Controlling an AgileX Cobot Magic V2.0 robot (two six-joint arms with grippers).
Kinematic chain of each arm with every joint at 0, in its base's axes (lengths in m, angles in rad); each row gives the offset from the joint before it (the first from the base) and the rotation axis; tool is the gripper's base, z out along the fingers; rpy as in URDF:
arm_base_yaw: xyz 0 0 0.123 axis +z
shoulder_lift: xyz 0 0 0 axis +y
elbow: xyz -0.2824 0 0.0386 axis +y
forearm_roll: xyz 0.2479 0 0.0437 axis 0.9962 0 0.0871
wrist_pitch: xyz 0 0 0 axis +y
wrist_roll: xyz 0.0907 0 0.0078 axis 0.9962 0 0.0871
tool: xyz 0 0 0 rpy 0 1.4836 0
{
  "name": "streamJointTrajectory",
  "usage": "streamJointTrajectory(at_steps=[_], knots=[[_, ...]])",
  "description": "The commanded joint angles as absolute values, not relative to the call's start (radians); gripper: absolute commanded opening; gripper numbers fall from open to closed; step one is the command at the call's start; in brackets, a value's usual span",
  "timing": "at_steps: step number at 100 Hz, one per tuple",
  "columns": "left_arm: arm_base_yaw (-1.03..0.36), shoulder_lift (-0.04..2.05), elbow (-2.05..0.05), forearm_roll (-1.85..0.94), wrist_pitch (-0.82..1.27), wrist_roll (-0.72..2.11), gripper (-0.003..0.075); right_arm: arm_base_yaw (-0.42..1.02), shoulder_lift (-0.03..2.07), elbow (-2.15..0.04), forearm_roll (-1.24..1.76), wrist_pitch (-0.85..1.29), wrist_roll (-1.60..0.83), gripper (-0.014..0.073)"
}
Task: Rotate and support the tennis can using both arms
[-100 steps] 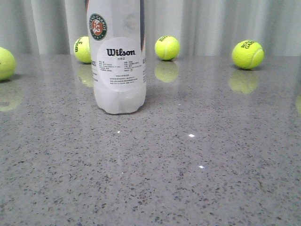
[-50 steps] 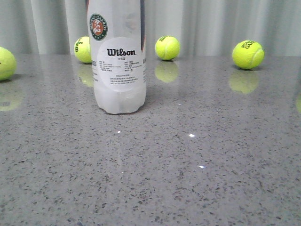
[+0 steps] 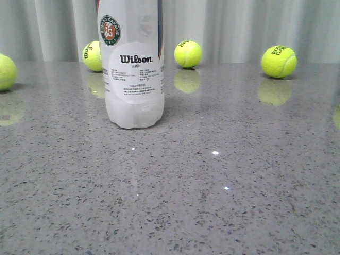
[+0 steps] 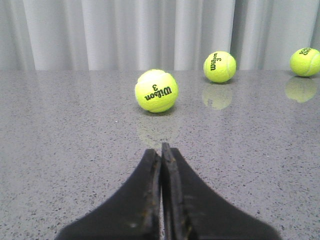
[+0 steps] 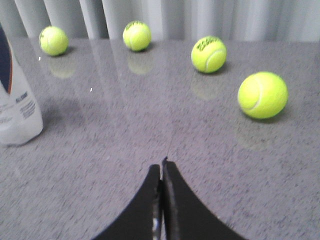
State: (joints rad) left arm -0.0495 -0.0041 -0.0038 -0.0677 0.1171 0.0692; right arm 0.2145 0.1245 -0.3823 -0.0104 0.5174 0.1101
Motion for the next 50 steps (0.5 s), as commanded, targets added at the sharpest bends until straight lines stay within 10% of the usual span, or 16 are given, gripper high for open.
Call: streamJointTrajectory(at_steps=[1, 50], knots=[[-0.047, -0.045, 0.044, -0.077, 0.043, 0.062, -0.0021, 0.167, 0.134, -0.359, -0.034, 0.335, 0.108, -0.0057], [-0.047, -0.043, 0.044, -0.077, 0.043, 0.062, -0.002, -0.101, -0.032, 0.009, -0.038, -0.006, 0.108, -0.0057]])
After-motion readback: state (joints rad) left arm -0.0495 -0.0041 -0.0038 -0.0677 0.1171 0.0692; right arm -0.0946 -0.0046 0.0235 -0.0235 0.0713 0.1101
